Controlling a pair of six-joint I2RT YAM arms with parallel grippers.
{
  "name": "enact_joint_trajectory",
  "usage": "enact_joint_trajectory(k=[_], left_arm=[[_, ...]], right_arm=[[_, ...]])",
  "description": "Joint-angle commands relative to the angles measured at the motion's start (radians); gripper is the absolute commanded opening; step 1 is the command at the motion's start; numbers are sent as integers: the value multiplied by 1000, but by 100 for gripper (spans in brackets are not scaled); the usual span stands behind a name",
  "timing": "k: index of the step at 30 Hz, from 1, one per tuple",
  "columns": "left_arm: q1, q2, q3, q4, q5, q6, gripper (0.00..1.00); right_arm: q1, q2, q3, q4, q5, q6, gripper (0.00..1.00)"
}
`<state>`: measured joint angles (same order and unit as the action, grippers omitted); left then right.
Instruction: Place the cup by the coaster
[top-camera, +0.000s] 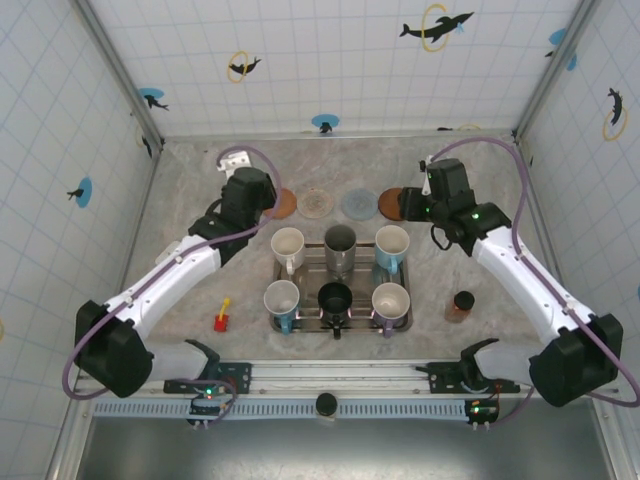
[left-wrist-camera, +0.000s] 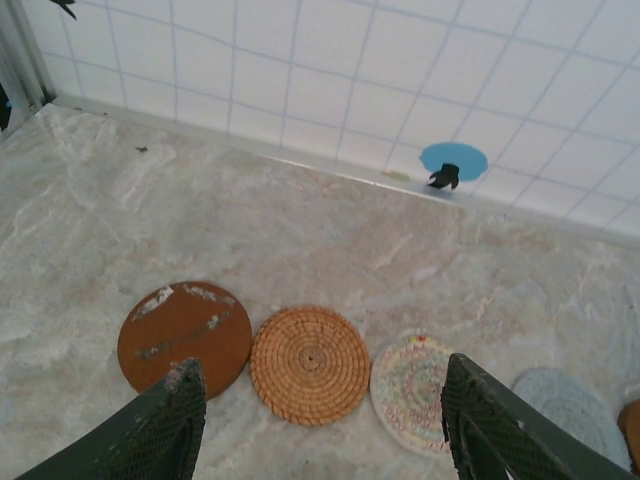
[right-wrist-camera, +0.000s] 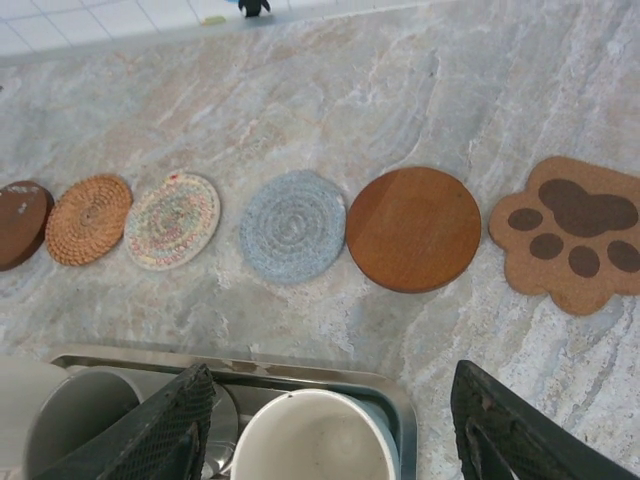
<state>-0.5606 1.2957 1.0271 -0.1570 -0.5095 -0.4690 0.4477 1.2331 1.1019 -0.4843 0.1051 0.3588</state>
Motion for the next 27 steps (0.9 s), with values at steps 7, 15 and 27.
enact_joint_trajectory(k=[7, 15, 27], left_arm=[[-34, -70, -59, 103, -7, 104, 63], [-36, -153, -111, 140, 29, 148, 63], [-38, -225, -146, 141, 49, 171, 63]], right_arm=[[82, -85, -43, -72, 71, 30, 63], [218, -97, -45, -212, 187, 53, 62], [383, -180, -175, -264, 262, 233, 61]])
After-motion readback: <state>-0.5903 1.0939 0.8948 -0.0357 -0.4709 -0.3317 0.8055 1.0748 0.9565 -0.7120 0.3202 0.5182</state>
